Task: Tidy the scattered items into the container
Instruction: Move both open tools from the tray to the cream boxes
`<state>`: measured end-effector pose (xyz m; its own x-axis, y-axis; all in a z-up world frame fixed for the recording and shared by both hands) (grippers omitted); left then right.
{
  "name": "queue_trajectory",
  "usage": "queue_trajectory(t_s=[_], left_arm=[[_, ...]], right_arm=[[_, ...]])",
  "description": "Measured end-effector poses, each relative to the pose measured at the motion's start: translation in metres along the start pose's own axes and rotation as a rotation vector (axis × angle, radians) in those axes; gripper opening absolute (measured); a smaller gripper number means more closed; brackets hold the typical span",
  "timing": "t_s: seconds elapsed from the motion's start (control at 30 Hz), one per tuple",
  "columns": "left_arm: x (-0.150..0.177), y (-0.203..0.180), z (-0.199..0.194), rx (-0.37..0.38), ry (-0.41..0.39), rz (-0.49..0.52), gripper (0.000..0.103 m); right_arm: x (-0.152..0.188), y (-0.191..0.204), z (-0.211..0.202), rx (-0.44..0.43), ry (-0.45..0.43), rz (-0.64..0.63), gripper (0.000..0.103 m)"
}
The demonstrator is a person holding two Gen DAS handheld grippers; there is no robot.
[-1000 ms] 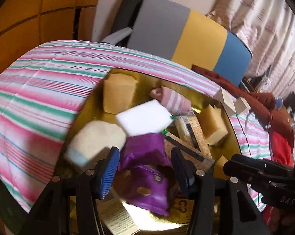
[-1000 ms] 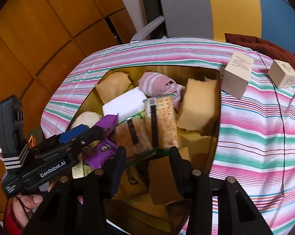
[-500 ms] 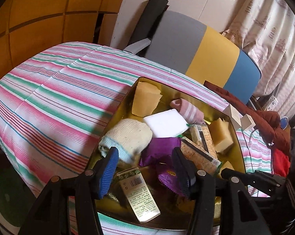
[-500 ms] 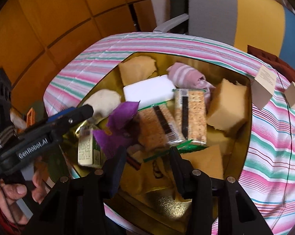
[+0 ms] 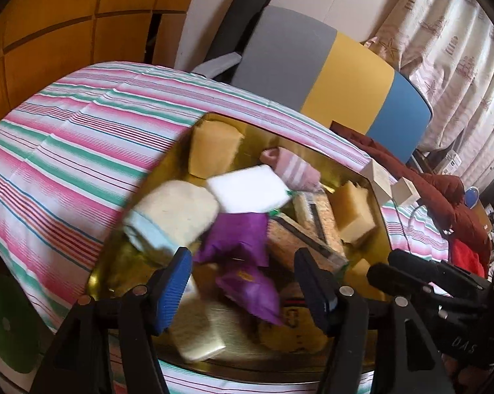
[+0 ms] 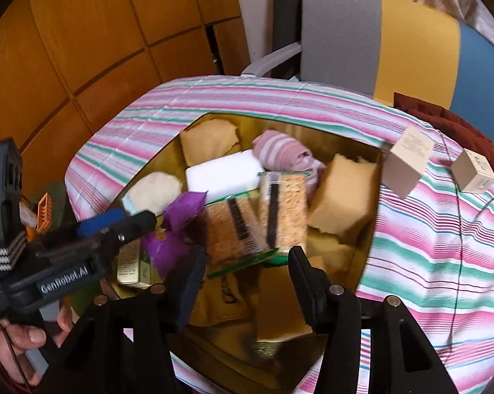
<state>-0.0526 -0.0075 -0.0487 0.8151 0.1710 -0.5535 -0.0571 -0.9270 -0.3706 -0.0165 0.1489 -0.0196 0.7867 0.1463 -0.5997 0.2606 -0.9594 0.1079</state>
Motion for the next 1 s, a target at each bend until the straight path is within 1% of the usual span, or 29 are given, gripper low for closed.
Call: queue_trajectory(t_s=[0.13,0.2,0.33,0.37,0.5,0.6,0.7,0.77,0.83,0.9,1.0], left_arm=[[0.003,-0.018,0.006,-0.004,0.024,0.029,0.067],[0.004,-0.029,0.007,0.002,0.029,0.047,0.067],[0.005,-0.051,0.009,0.018,0.034,0.089,0.067],[0.007,-0.059,0.010,0.026,0.037,0.103,0.067],[0.013,-0.081,0.014,0.051,0.055,0.147,0.067],[0.019,-0.097,0.016,0.073,0.068,0.179,0.067],[0.025,-0.108,0.016,0.090,0.072,0.211,0.067],[0.026,-0.114,0.017,0.101,0.074,0.222,0.067],[0.027,-0.117,0.017,0.101,0.077,0.230,0.067],[0.028,-0.118,0.019,0.103,0.085,0.229,0.067],[0.029,-0.118,0.020,0.099,0.093,0.225,0.067]], right_arm=[[-0.001,-0.020,-0.008,0.008,-0.022,0.041,0.056],[-0.001,-0.030,-0.011,0.018,-0.033,0.060,0.059],[-0.003,-0.068,-0.023,0.055,-0.069,0.130,0.061],[-0.003,-0.078,-0.025,0.069,-0.076,0.150,0.064],[-0.002,-0.124,-0.030,0.157,-0.087,0.200,0.072],[0.001,-0.164,-0.025,0.220,-0.066,0.253,0.073],[0.005,-0.210,-0.016,0.280,-0.036,0.339,0.077],[0.004,-0.239,-0.012,0.332,-0.025,0.384,0.077],[-0.003,-0.260,-0.009,0.368,-0.028,0.409,0.082],[-0.016,-0.283,-0.009,0.408,-0.051,0.449,0.093],[-0.036,-0.314,-0.006,0.460,-0.082,0.518,0.095]])
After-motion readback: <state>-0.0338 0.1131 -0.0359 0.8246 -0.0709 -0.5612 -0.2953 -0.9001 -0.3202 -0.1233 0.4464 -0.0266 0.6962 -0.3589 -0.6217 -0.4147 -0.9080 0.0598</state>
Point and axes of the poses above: each gripper's, at about its wrist camera, not at the fingertips, and z roughly the way its jaws point, y to its left, x to its underside, the point moved 6 cm from there along z, roughly the way its jaws point, and after that the axes turned 5 degrees about -z, right-handed, at the moved point
